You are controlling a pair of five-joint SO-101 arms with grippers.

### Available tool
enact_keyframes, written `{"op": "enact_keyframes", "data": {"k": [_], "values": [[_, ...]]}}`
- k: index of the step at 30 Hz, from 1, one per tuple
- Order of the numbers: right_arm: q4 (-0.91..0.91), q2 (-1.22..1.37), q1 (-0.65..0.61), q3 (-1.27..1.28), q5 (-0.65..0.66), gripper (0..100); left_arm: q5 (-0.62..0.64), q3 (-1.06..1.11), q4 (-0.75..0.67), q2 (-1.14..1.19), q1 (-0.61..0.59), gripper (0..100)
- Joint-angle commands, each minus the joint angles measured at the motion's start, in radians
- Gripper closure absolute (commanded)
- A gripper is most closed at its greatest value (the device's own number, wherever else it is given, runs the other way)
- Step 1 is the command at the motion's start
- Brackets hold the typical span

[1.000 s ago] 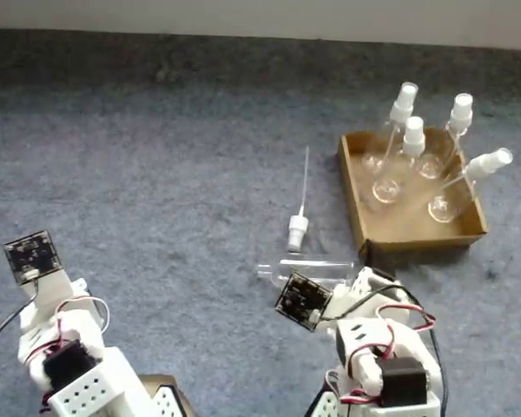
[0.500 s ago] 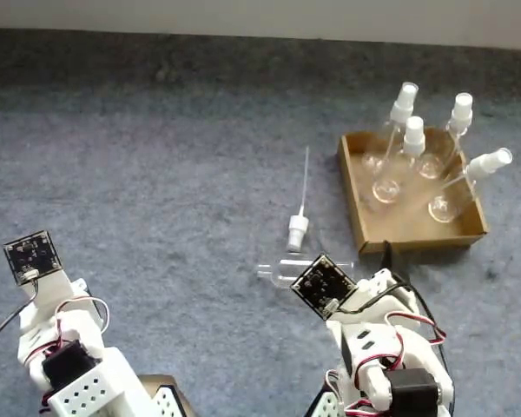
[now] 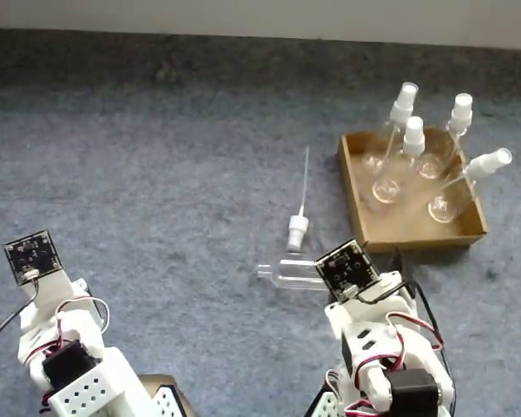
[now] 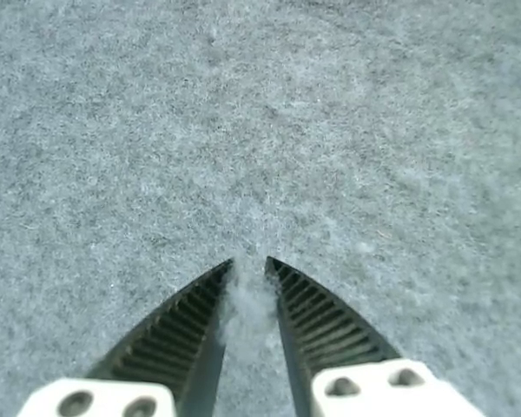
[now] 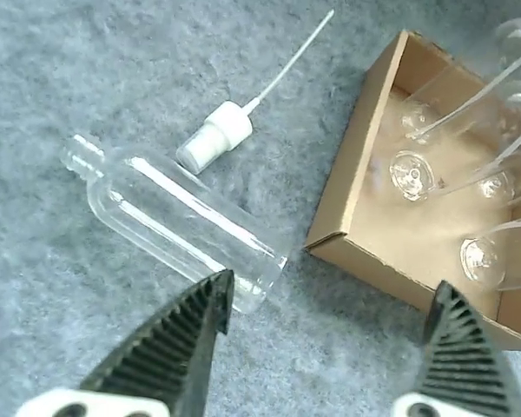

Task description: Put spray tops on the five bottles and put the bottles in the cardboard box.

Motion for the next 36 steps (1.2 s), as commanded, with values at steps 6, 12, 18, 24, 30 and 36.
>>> {"op": "enact_keyframes", "data": {"k": [6,12,18,24,30,36], "values": [[-0.11,-0.004,0.005,-0.031,0.262,69.4,-0.006,0.021,0.006,-0.004,0.016,99],[-0.177,-0.005,0.007,0.033,0.514,69.4,-0.006,0.021,0.006,-0.004,0.016,99],[-0.176,-0.005,0.005,0.087,0.437,69.4,-0.006,0.021,0.006,-0.004,0.016,99],[-0.28,-0.005,0.005,0.079,-0.061,69.4,-0.006,0.021,0.006,-0.004,0.016,99],[-0.423,0.007,0.005,0.079,-0.265,69.4,-0.006,0.021,0.006,-0.004,0.016,99],[-0.421,0.058,0.008,0.065,-0.27,69.4,-0.006,0.021,0.006,-0.004,0.016,99]]}}
